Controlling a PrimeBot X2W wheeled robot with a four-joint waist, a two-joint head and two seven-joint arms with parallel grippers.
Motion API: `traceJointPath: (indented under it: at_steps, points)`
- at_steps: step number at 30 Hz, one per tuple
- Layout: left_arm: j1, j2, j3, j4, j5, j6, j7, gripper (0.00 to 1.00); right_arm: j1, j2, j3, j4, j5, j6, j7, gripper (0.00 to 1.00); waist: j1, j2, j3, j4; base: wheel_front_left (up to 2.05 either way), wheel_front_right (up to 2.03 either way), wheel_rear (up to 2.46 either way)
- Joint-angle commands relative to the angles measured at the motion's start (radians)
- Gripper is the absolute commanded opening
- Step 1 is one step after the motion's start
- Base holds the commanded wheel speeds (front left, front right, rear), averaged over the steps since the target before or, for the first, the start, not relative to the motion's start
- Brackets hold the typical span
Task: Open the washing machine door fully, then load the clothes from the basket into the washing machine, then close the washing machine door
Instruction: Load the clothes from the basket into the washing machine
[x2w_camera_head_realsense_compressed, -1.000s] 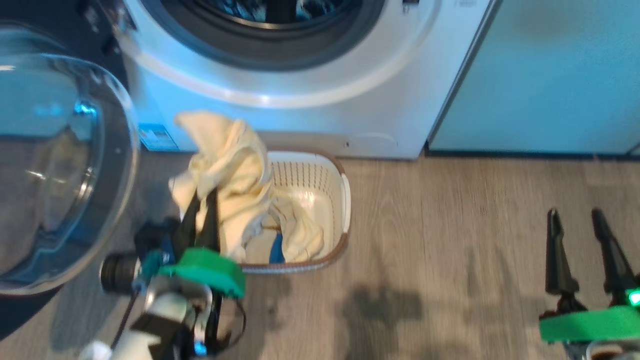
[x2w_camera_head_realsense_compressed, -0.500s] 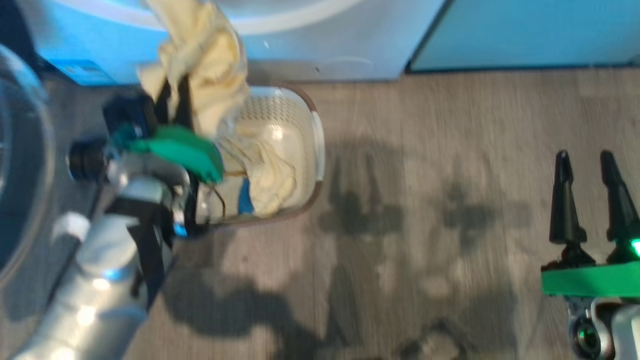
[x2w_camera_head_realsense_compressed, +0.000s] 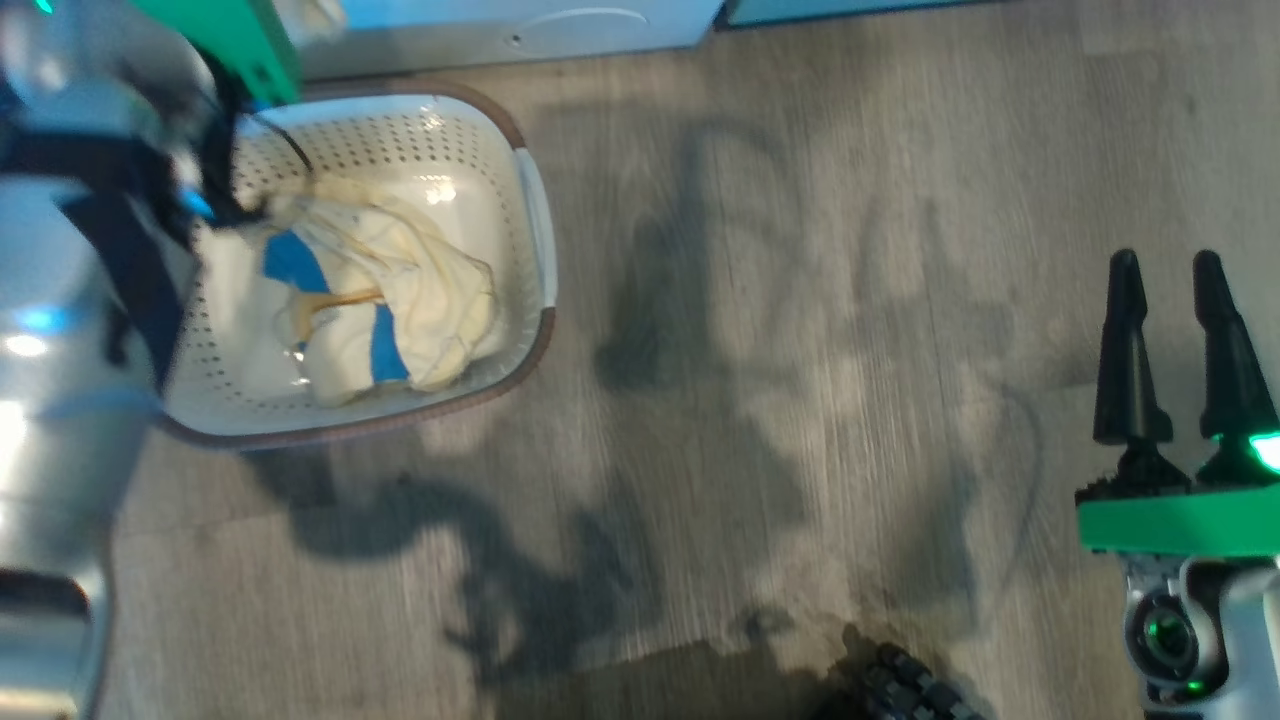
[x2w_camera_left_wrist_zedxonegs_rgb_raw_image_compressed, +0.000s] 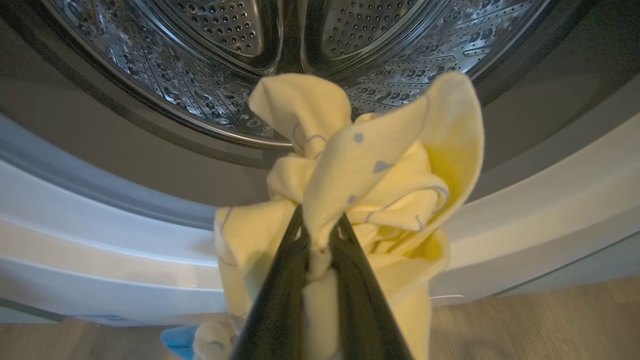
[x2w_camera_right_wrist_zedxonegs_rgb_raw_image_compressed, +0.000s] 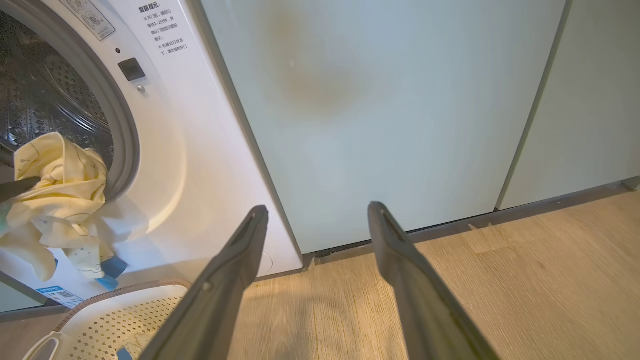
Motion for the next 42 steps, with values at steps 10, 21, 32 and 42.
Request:
traceJointPath:
  at_steps: [10,21,32,42]
  points:
    - [-0.309,0.131,0.043,0.014,0.005,-0.029,0.166,0.00,-0.044,-0.011,0.050,-0.034,0.074,0.004,-0.007,1.00,-0.0001,0.0001,0.102,-0.070,0.00,0.00,0.00]
    - [-0.539,0.192,0.042,0.062,0.045,-0.050,0.178,0.00,-0.079,-0.011,0.096,-0.046,0.142,0.004,-0.007,1.00,-0.0001,0.0001,0.205,-0.135,0.00,0.00,0.00]
    - [-0.713,0.212,0.000,0.152,0.159,-0.053,-0.088,0.00,-0.099,-0.011,0.129,-0.059,0.189,0.004,-0.007,1.00,-0.0001,0.0001,0.260,-0.191,0.00,0.00,0.00]
    - [-0.770,0.177,-0.012,0.307,0.136,-0.085,-0.095,1.00,-0.106,-0.011,0.134,-0.053,0.198,0.004,-0.007,1.00,-0.0001,0.0001,0.268,-0.188,0.00,0.00,0.00]
